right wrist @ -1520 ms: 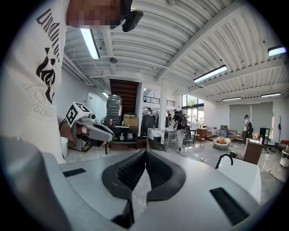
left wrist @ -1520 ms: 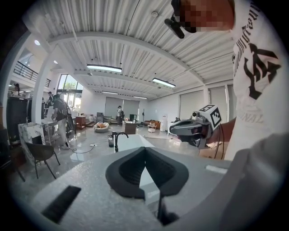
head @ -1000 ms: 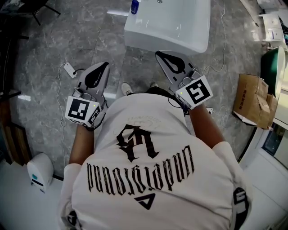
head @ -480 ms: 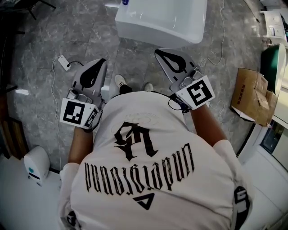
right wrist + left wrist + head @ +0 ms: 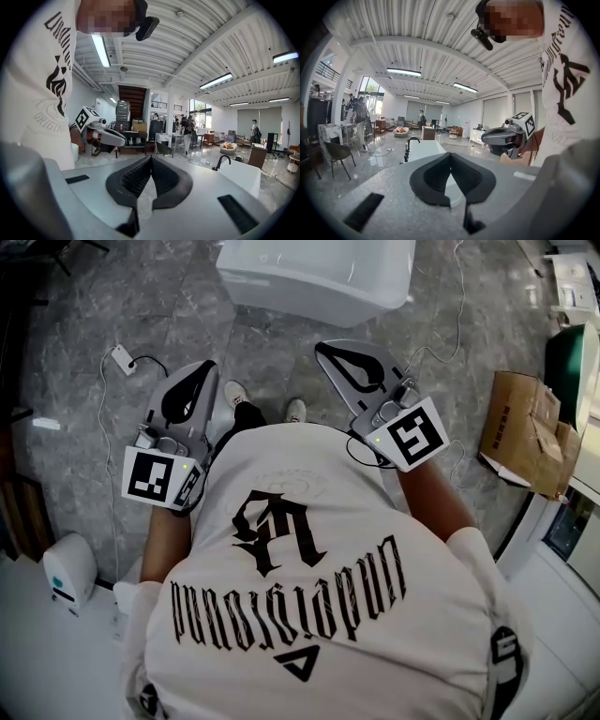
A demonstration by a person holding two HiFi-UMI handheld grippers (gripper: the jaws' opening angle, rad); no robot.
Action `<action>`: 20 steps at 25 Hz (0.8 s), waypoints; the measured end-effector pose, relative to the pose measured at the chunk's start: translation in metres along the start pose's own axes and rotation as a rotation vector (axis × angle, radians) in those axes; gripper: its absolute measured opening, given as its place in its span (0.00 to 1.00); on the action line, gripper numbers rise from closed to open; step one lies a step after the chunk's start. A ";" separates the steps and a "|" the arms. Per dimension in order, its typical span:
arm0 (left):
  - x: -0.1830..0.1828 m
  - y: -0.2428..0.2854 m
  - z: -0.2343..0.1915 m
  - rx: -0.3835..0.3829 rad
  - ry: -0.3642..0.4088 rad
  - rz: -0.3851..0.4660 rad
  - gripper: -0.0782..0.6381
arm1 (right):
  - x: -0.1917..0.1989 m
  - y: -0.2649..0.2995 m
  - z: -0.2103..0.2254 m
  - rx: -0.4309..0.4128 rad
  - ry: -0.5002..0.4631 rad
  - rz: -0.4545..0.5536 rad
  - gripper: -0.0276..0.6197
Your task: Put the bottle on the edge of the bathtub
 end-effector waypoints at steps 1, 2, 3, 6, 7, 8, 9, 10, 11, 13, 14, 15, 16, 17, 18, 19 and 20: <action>0.002 0.002 0.009 -0.003 0.000 0.000 0.13 | 0.002 -0.009 0.001 0.001 0.003 0.007 0.07; 0.004 0.004 0.017 -0.005 -0.004 0.000 0.13 | 0.004 -0.019 0.001 0.003 0.006 0.012 0.07; 0.006 0.005 0.026 -0.008 -0.007 0.002 0.13 | 0.007 -0.028 0.001 0.005 0.009 0.014 0.07; 0.007 0.006 0.047 -0.025 -0.012 0.015 0.13 | 0.013 -0.052 0.001 0.005 0.018 0.016 0.07; 0.006 0.006 0.052 -0.031 -0.012 0.021 0.13 | 0.014 -0.058 0.000 0.005 0.022 0.020 0.07; 0.005 0.007 0.057 -0.035 -0.012 0.026 0.13 | 0.015 -0.063 0.000 0.003 0.025 0.027 0.07; 0.005 0.007 0.062 -0.037 -0.011 0.030 0.13 | 0.016 -0.067 -0.002 0.002 0.025 0.032 0.07; 0.005 0.009 0.067 -0.037 -0.008 0.033 0.13 | 0.016 -0.071 -0.003 0.001 0.023 0.037 0.07; 0.004 0.010 0.072 -0.035 -0.004 0.036 0.13 | 0.017 -0.076 -0.004 0.000 0.020 0.042 0.07; 0.004 0.012 0.082 -0.030 0.003 0.038 0.13 | 0.017 -0.084 -0.005 -0.001 0.018 0.053 0.07; 0.003 0.013 0.087 -0.028 0.006 0.038 0.13 | 0.017 -0.089 -0.006 0.000 0.021 0.055 0.07; 0.002 0.014 0.091 -0.028 0.009 0.038 0.13 | 0.018 -0.093 -0.005 0.001 0.024 0.055 0.07; 0.002 0.015 0.093 -0.028 0.011 0.038 0.13 | 0.019 -0.096 -0.004 0.003 0.026 0.057 0.06; 0.001 0.016 0.096 -0.029 0.014 0.038 0.13 | 0.019 -0.099 -0.003 0.004 0.026 0.060 0.07; 0.001 0.016 0.098 -0.031 0.017 0.039 0.13 | 0.020 -0.101 -0.003 0.003 0.024 0.064 0.07; 0.001 0.016 0.099 -0.033 0.019 0.038 0.13 | 0.020 -0.102 -0.002 0.002 0.023 0.069 0.06; 0.002 0.016 0.101 -0.035 0.020 0.038 0.13 | 0.021 -0.103 -0.002 0.001 0.023 0.073 0.07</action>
Point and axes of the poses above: the fingertips, and each gripper's own axes: y forward along the fingers, z to its right, x out of its underside, the point moved 6 cm from there along -y, backward along the fingers, and after that the axes turned 3 degrees about x, right-handed, at the moved point
